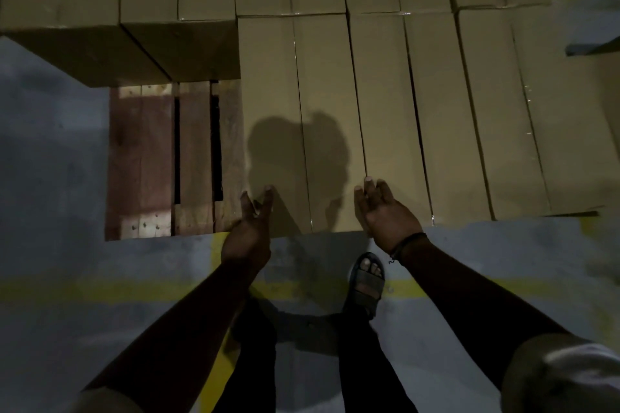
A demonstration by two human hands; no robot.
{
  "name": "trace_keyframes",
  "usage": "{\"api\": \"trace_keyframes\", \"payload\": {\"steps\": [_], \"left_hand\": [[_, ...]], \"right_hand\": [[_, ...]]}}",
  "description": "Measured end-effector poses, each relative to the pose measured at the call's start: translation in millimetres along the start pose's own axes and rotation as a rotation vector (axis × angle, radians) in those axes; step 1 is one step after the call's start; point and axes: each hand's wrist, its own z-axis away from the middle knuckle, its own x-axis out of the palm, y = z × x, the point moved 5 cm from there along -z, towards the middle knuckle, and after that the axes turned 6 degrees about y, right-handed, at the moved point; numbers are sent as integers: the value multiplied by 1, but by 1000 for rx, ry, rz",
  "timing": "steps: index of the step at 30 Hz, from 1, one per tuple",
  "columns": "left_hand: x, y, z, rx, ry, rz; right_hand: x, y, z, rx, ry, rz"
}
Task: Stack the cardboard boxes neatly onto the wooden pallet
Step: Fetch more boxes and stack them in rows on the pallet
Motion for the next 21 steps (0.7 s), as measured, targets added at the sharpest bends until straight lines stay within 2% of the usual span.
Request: {"api": "trace_keyframes", "payload": {"steps": [2,4,8,12,14,21], "left_hand": [[2,-2,0,-34,-18,24],[-3,2,0,4,-9,33],[-12,8,4,-22,-46,-80],[-13,37,5,250,67,-252],[-5,50,5,303,48,-258],[18,71,-2,252,-109,-239]], "right_hand": [[-2,2,-2,6,-14,18],[2,4,-6,17,-43,-6],[-7,-1,-6,29,-79,-201],[-6,-1,9,127,8,-391],[-3,-6,14,146,19,-431],[-3,-13,12,164,23,-407]]}}
